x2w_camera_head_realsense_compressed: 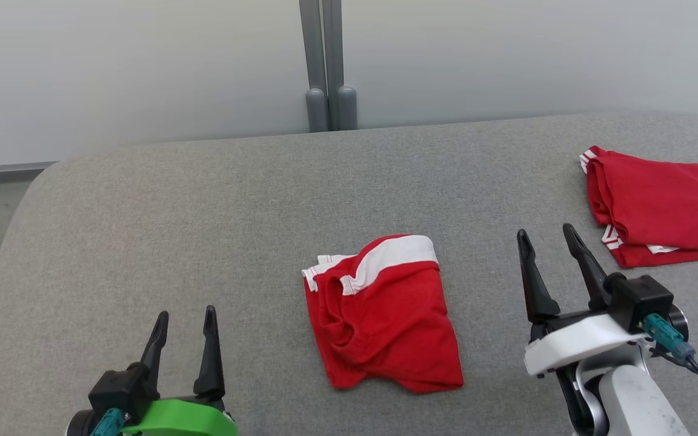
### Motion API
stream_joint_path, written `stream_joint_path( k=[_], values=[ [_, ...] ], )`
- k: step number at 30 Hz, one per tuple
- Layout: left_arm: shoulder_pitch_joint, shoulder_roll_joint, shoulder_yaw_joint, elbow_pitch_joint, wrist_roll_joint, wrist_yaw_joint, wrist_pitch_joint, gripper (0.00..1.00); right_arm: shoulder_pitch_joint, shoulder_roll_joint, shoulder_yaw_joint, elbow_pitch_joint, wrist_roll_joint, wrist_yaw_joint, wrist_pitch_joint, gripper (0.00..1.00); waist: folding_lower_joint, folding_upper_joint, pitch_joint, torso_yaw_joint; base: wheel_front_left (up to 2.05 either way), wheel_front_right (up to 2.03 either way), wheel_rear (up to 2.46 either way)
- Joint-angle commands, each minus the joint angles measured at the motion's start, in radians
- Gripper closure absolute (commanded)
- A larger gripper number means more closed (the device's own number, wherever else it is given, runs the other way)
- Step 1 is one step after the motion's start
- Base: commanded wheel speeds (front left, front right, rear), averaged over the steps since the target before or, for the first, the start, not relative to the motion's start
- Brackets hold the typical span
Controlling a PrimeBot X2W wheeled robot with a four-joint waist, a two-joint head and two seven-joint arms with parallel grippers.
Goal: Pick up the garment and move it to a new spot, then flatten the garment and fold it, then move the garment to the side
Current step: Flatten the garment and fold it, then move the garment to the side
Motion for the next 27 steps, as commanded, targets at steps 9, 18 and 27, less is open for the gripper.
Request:
stream_joint_path(
  k=[9,18,27],
  values=[
    [0.071,-0.011,0.04,-0.03,0.014,0.005,-0.003,0.0,0.128,0.007,-0.05,-0.073,0.044,0.0,-0.002,0.0,0.0,0.0,-0.01,0.013,0.0,0.0,0.0],
    [0.066,-0.023,0.052,-0.031,0.036,-0.005,-0.003,0.0,0.146,0.008,-0.055,-0.076,0.081,0.0,-0.003,0.0,0.0,0.0,-0.01,0.013,0.0,0.0,0.0],
    [0.059,-0.029,0.059,-0.017,0.046,-0.015,-0.003,0.0,0.145,0.008,-0.049,-0.069,0.086,0.0,-0.003,0.0,0.0,0.0,-0.007,0.014,0.0,0.0,0.0]
  ],
)
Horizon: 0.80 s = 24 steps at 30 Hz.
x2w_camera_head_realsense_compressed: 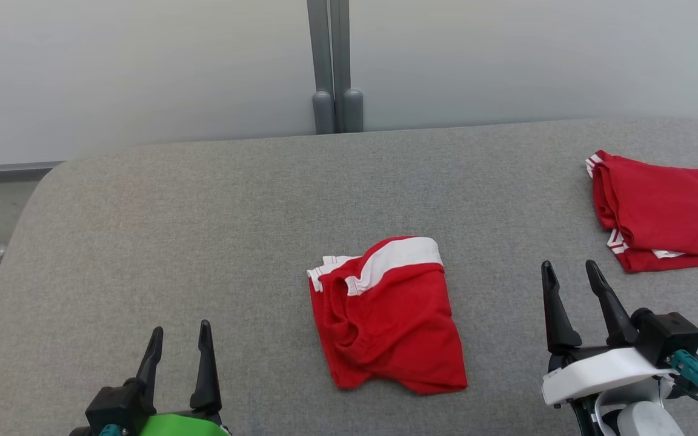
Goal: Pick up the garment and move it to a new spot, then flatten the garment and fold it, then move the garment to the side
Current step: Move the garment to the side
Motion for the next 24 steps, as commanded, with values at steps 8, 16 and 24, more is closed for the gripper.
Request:
stream_joint_path(
  k=[8,16,24],
  values=[
    [-0.012,-0.006,0.001,0.01,0.018,-0.009,-0.003,0.0,-0.012,0.0,0.003,0.046,-0.031,0.0,-0.003,0.0,0.0,-0.0001,0.008,0.017,0.0,0.0,0.0],
    [-0.033,-0.017,-0.009,0.017,0.018,-0.011,-0.003,0.0,-0.108,-0.001,0.029,0.19,-0.034,0.0,0.13,0.0,0.0,-0.0001,0.042,0.079,0.0,0.0,0.0],
    [-0.059,-0.024,-0.01,0.022,0.02,-0.013,-0.003,0.0,-0.212,-0.026,0.043,0.308,0.043,0.0,0.32,0.0,0.0,-0.0001,0.099,0.161,0.0,0.0,0.0]
  ],
)
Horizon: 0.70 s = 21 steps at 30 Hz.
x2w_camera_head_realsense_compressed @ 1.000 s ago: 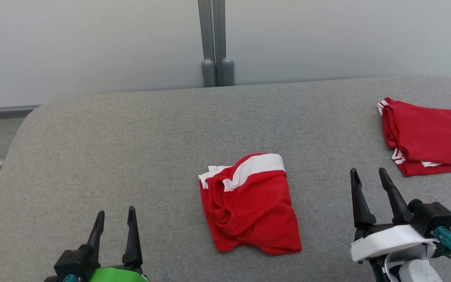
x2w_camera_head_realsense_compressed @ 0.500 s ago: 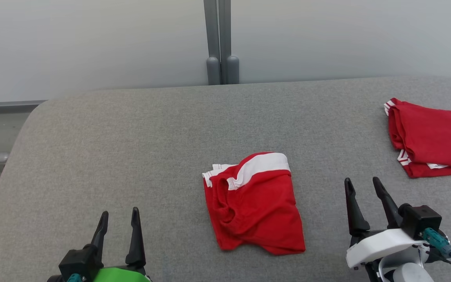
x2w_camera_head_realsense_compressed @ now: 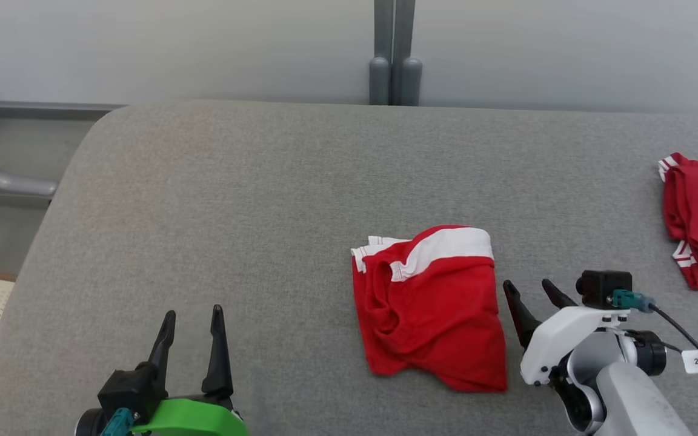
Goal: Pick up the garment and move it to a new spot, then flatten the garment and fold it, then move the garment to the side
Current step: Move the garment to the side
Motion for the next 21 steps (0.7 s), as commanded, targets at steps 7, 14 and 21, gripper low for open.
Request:
stream_joint_path(
  k=[7,14,21],
  values=[
    [-0.028,-0.006,0.005,0.007,-0.003,-0.002,-0.003,0.0,-0.043,-0.034,0.031,0.069,0.105,0.0,0.093,0.0,0.0,0.0,0.059,0.096,0.0,0.0,0.0],
    [-0.027,-0.008,0.017,0.002,-0.002,0.001,-0.003,0.0,-0.048,-0.067,0.109,0.071,0.186,0.0,0.168,0.0,0.0,0.0,0.068,0.104,0.0,0.0,0.0],
    [-0.031,-0.008,0.019,-0.001,0.008,-0.005,-0.003,0.0,-0.084,-0.093,0.142,0.076,0.176,0.0,0.14,1.0,0.0,0.0,0.076,0.059,0.0,0.0,0.0]
  ],
)
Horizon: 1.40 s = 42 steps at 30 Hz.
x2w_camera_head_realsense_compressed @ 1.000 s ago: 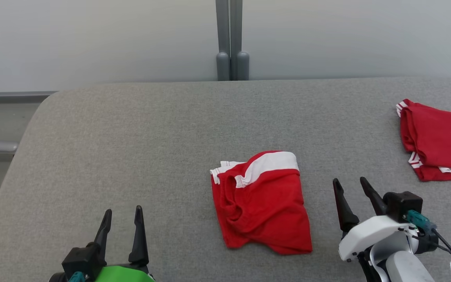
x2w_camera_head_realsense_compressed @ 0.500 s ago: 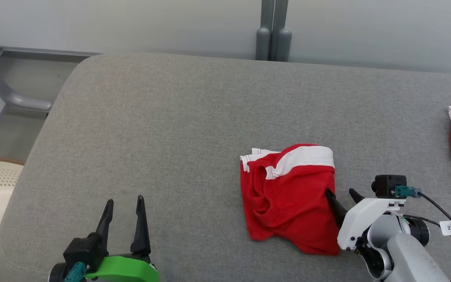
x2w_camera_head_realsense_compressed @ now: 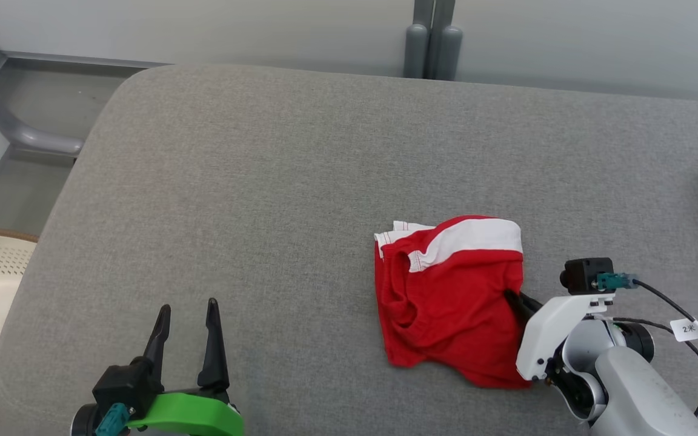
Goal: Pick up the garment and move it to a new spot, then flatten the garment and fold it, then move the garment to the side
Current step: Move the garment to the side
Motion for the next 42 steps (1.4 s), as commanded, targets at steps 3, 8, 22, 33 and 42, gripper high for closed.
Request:
stream_joint_path(
  k=[3,8,22,33,42],
  values=[
    [-0.014,0.0,0.011,-0.008,0.012,-0.005,-0.003,0.0,-0.035,-0.019,0.009,0.004,-0.022,0.0,-0.031,1.0,0.0,0.0,0.008,-0.063,0.0,0.0,0.0],
    [-0.02,0.0,0.014,-0.01,0.029,-0.013,-0.003,0.0,-0.062,-0.038,0.001,0.009,-0.037,0.0,-0.063,1.0,0.0,0.0,0.017,-0.161,0.0,0.0,0.0],
    [-0.072,0.024,0.012,-0.004,0.075,-0.031,-0.003,0.0,-0.144,-0.056,-0.012,0.029,-0.069,0.0,-0.116,1.0,0.0,0.0,0.089,-0.507,0.0,0.0,0.0],
    [-0.106,0.037,-0.013,0.014,0.088,-0.038,-0.003,0.0,-0.222,-0.022,0.02,0.095,-0.069,0.0,-0.165,1.0,0.0,0.0,0.107,-0.553,0.0,0.0,0.0],
    [-0.108,0.036,-0.019,0.014,0.08,-0.028,-0.002,0.0,-0.313,-0.013,0.031,0.142,-0.078,0.0,-0.197,1.0,0.0,0.0,0.101,-0.491,0.0,0.0,0.0]
  ],
)
